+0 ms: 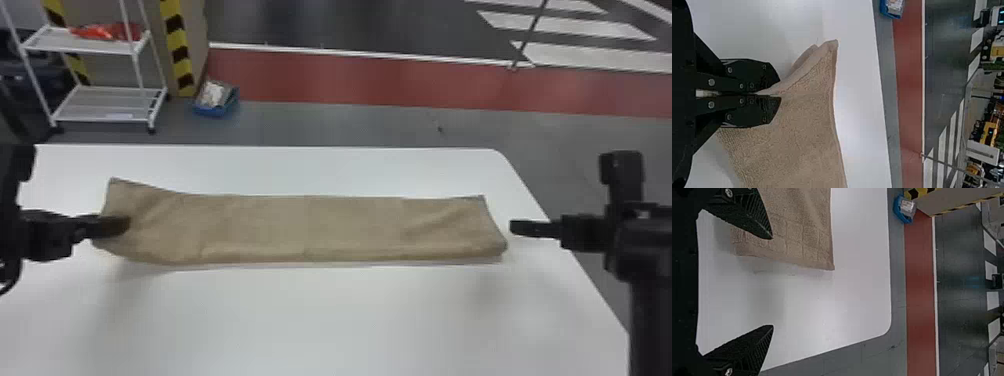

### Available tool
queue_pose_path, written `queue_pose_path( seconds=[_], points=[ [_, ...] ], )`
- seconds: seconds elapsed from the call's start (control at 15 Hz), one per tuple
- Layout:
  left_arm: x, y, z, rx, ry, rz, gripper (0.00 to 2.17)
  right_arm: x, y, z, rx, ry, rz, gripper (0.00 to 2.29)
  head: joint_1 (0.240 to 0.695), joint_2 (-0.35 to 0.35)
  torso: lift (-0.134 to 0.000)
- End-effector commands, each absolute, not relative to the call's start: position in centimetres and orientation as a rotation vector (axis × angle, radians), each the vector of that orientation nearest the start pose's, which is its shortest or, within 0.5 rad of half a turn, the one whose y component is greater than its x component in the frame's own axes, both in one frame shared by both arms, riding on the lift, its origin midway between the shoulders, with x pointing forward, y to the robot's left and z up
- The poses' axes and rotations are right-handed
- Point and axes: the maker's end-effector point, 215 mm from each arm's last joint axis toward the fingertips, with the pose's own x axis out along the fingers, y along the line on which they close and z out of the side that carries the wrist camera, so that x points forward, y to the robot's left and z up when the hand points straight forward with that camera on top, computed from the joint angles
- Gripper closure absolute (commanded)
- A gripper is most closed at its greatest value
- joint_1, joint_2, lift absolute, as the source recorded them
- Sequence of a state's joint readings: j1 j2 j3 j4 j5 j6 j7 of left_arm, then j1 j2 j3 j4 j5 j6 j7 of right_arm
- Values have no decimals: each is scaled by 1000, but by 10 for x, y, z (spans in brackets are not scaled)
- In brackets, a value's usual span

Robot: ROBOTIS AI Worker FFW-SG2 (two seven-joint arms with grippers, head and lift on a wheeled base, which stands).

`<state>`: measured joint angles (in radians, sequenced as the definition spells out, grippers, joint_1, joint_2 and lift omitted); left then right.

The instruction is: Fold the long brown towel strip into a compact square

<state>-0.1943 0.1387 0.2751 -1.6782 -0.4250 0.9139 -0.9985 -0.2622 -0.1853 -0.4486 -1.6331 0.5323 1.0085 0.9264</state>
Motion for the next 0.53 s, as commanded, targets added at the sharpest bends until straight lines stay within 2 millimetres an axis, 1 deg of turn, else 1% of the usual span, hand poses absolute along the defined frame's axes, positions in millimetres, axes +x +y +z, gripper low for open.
queue_pose_path(
  seconds=[0.0,0.13,0.2,0.27,0.33,0.47],
  points=[
    [536,320,-396,-48,716,-388,2007,528,-464,-406,42,763,61,73,695,-139,-124],
    [529,321,-368,-98,699,-369,2003,527,-465,-406,49,758,64,73,695,-146,-124],
    [523,314,-360,-129,700,-371,2003,527,-464,-406,56,752,68,73,695,-149,-124],
    [516,302,-350,-152,693,-379,2003,526,-465,-406,63,750,68,73,695,-150,-124],
    [512,283,-344,-161,684,-398,2003,525,-464,-408,62,754,70,73,695,-154,-124],
    [515,246,-344,-145,687,-404,2003,523,-464,-411,65,760,69,73,695,-171,-124]
  ],
)
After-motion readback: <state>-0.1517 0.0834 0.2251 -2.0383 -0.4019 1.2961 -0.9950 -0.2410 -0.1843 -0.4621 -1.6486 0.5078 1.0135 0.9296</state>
